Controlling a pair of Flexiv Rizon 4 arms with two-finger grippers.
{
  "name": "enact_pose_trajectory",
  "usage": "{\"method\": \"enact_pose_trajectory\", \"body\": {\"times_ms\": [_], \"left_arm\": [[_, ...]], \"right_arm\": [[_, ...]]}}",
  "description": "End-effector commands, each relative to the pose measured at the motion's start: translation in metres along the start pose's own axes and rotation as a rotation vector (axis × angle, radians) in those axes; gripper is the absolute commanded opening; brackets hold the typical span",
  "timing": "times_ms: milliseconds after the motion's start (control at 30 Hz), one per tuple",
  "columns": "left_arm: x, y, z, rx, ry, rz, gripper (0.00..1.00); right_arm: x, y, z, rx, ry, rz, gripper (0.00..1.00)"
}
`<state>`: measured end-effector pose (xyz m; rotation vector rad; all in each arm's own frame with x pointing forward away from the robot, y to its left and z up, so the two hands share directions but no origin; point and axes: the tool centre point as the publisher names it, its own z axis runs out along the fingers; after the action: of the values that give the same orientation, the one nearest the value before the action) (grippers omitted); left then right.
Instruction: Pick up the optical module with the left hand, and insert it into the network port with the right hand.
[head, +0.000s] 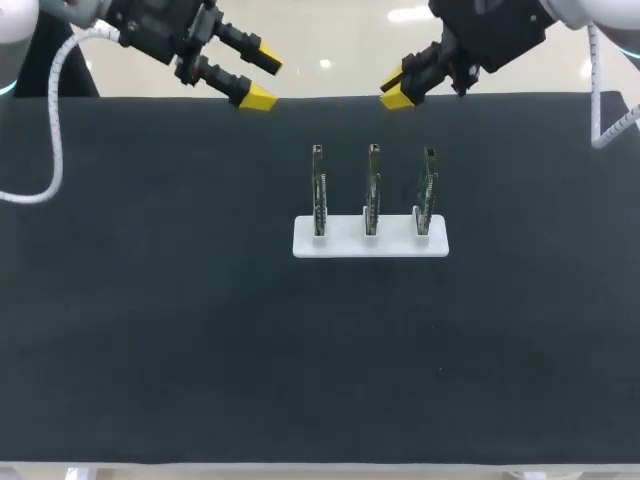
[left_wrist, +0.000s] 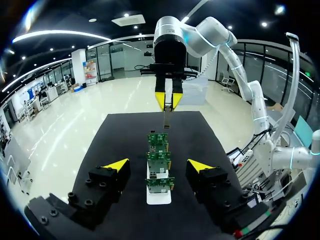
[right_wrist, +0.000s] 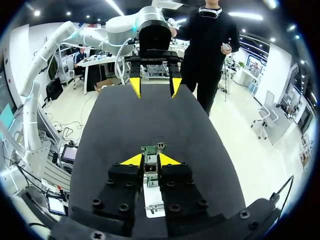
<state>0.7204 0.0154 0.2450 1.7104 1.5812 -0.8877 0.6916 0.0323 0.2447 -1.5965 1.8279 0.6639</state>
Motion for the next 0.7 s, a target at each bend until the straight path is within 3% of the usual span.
{"method": "enact_pose_trajectory", "body": {"times_ms": [33, 333, 700], "left_arm": [[-0.001, 0.005, 0.001, 0.022, 0.011, -0.001, 1.00], [-0.001, 0.005, 0.001, 0.022, 0.011, -0.001, 1.00], [-0.001, 0.005, 0.001, 0.022, 0.011, -0.001, 1.00]], "right_arm": [[-0.001, -0.001, 0.000, -0.002, 0.002, 0.001, 0.00], [-0.001, -0.001, 0.000, -0.002, 0.002, 0.001, 0.00], [0.039, -0.023, -0.009, -0.059, 0.023, -0.067, 0.00]]}}
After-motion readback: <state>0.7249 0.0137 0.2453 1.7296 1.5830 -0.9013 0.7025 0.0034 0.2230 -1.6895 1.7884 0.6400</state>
